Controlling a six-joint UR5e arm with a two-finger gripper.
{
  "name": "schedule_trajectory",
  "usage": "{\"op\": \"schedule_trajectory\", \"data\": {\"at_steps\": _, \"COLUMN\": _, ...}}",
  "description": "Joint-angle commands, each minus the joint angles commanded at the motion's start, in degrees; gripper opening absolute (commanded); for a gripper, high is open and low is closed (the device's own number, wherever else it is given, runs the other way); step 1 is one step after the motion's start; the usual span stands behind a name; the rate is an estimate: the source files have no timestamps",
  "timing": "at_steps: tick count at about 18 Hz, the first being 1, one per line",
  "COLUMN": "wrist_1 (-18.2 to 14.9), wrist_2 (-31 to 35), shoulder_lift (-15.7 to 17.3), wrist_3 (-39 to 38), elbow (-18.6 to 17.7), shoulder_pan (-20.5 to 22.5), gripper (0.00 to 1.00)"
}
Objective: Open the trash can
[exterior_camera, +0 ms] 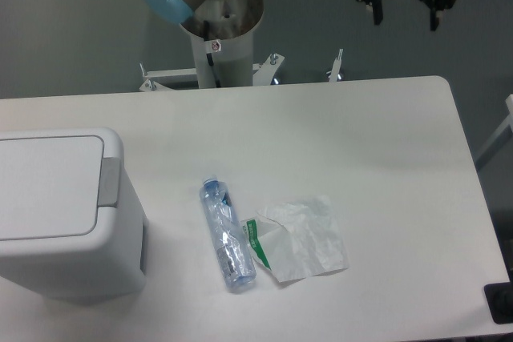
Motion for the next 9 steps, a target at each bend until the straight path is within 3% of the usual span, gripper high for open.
{"op": "schedule_trajectory", "data": {"at_steps": 6, "wrist_1": -0.1, "wrist_2": -0.2, "shoulder_lift": 0.2, "wrist_3": -1.1, "elbow": 0.2, "shoulder_pan": -1.2, "gripper": 1.00}}
{"op": "schedule_trajectory", "data": {"at_steps": 9, "wrist_1": -0.1, "wrist_2": -1.4, "shoulder_lift": 0.3, "wrist_3": -9.1, "elbow": 0.7, "shoulder_pan": -4.6, "gripper": 1.00}}
